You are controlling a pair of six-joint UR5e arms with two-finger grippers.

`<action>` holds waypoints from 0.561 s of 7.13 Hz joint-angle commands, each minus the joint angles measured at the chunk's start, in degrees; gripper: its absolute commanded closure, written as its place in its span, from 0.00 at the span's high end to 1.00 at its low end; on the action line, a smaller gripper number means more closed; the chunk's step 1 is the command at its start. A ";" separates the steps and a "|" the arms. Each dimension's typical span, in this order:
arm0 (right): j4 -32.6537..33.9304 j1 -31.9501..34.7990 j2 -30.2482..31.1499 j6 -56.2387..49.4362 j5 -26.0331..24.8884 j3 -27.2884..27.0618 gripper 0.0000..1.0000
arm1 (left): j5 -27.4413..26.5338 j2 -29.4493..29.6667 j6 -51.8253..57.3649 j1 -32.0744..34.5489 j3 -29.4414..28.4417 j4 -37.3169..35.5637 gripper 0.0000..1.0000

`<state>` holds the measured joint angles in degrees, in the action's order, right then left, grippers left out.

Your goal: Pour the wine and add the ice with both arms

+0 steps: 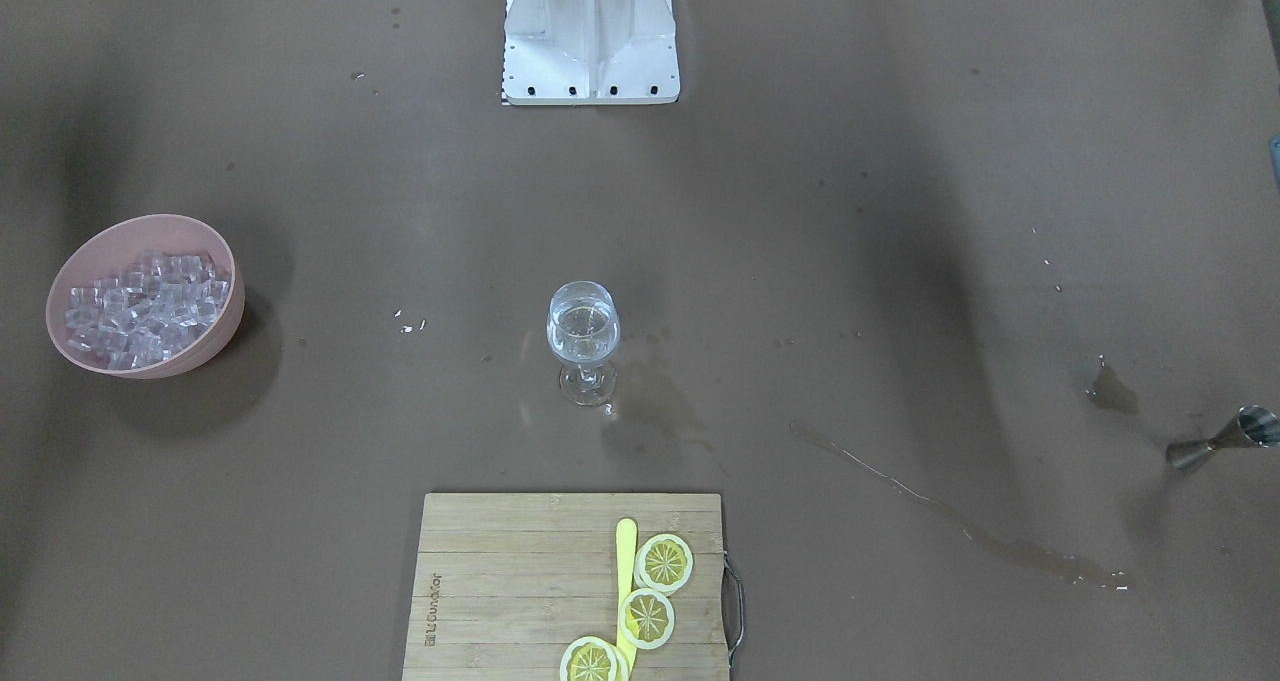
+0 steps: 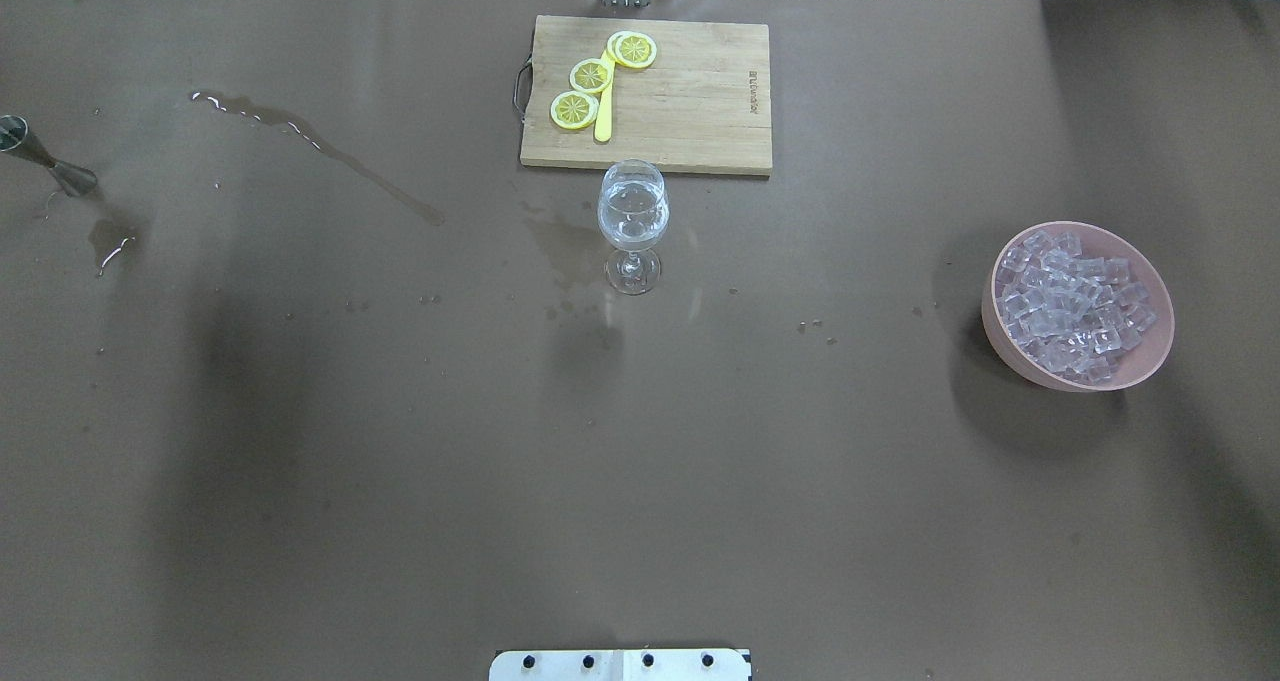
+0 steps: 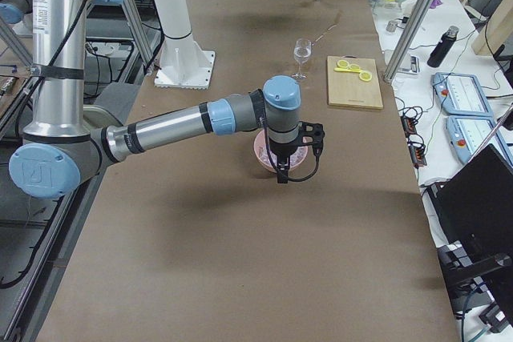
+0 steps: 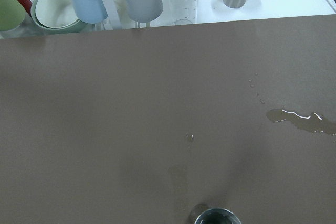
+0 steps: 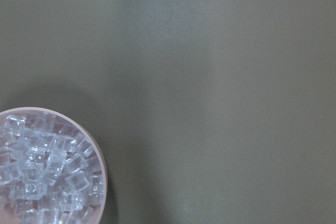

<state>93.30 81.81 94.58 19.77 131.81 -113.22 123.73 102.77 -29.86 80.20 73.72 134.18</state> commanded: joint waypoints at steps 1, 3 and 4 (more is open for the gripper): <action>-0.14 -3.74 -1.41 4.38 -0.24 -0.07 1.00 | -5.67 -0.38 -5.09 -4.59 -3.22 10.00 0.99; -0.23 -8.39 -4.39 10.43 -0.68 0.37 1.00 | -8.76 -0.55 -8.10 -7.50 -4.28 14.69 0.98; -0.23 -10.42 -5.97 12.03 -1.29 1.33 1.00 | -12.43 -1.07 -8.11 -9.08 -5.42 17.75 0.98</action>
<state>93.09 74.18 90.47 29.21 131.13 -112.75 114.93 102.15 -37.29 73.05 69.45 148.45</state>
